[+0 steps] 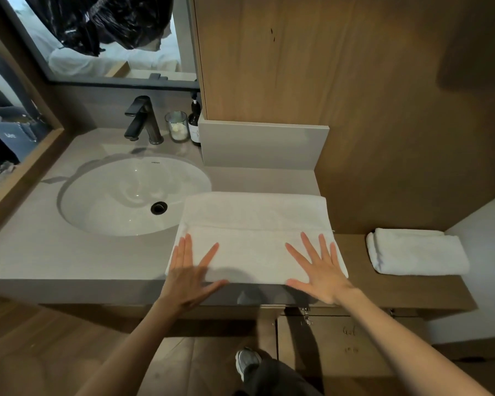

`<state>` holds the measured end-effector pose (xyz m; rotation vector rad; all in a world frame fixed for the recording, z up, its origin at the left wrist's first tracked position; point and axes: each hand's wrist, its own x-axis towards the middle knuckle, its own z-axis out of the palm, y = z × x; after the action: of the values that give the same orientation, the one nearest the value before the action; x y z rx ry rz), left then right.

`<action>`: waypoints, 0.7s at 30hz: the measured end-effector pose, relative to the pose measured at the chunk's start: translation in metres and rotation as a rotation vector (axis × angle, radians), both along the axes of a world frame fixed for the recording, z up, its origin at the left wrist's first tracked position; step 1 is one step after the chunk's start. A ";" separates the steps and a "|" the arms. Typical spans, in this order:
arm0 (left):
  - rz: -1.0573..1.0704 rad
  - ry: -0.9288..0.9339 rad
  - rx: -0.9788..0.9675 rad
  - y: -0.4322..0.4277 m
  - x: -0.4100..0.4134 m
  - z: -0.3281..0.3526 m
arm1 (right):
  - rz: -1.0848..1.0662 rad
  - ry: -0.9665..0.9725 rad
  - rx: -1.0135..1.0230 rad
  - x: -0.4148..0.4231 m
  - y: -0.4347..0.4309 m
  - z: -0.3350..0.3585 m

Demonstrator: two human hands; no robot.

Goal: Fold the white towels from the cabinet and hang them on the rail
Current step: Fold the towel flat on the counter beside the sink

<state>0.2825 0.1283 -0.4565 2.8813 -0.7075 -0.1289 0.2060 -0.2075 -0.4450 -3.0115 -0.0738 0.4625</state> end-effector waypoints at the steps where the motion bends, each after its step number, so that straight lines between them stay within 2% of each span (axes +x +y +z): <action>1: -0.037 -0.026 0.028 0.004 -0.003 -0.001 | 0.022 0.010 -0.011 -0.004 0.000 0.003; 7: -0.136 -0.169 0.079 0.019 -0.012 -0.001 | 0.022 0.016 -0.104 -0.031 -0.006 0.011; 10: -0.053 0.035 0.049 0.027 -0.014 0.003 | -0.003 -0.003 -0.050 -0.043 -0.012 0.018; 14: -0.072 0.051 -0.002 0.039 -0.019 0.023 | -0.086 -0.044 0.042 -0.059 -0.015 0.023; 19: 0.016 0.237 -0.281 0.057 -0.014 0.035 | -0.309 -0.190 0.261 -0.070 -0.011 0.033; 21: 0.069 0.248 -0.395 0.063 -0.008 0.042 | -0.438 -0.253 0.353 -0.070 -0.011 0.036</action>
<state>0.2746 0.1914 -0.4142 2.4539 -0.5181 -0.2960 0.1358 -0.2188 -0.4087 -2.6098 0.4302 0.0195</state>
